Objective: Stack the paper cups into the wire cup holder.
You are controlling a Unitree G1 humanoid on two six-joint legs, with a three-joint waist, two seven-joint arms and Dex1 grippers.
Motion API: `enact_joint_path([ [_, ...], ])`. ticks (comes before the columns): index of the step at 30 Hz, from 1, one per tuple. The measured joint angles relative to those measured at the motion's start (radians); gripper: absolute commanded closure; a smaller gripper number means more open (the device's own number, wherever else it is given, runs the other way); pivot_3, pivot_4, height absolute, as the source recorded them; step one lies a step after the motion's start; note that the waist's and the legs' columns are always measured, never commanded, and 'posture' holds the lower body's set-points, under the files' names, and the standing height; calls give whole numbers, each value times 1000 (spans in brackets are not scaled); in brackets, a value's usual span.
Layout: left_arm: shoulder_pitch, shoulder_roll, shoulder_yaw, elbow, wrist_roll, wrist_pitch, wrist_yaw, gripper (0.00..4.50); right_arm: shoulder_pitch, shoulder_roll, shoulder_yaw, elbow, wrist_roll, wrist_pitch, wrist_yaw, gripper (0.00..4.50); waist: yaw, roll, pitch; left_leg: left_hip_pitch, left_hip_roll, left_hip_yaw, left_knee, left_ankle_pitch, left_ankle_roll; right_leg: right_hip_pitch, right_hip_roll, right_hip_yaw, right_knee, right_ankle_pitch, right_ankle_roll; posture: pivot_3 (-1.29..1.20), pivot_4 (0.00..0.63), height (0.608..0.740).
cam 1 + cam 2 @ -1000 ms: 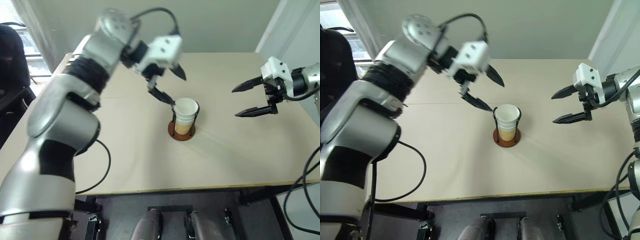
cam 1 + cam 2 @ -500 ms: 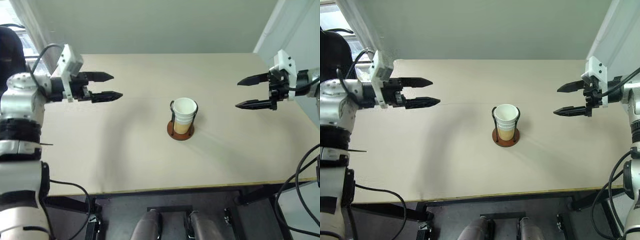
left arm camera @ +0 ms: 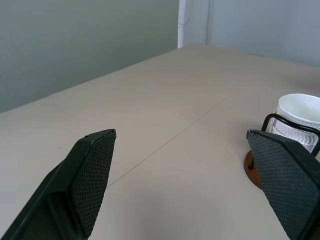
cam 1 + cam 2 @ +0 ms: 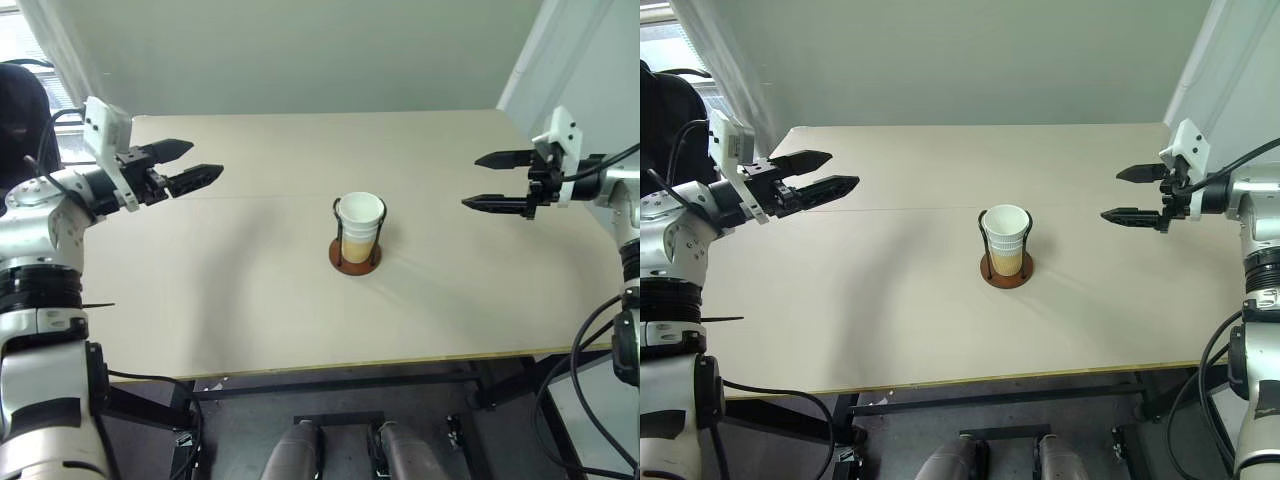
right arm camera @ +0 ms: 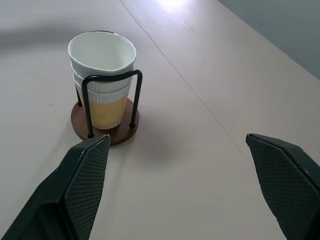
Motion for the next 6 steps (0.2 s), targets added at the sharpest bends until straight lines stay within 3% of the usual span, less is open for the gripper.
enact_joint_path([
  [6,57,4,41,-93,4,50,40,29,5,4,0,-8,-8,17,14,56,0,0,0,0,1,0,-5,0,-2,-1,1,0,-2,0,0,0,150,740],
])
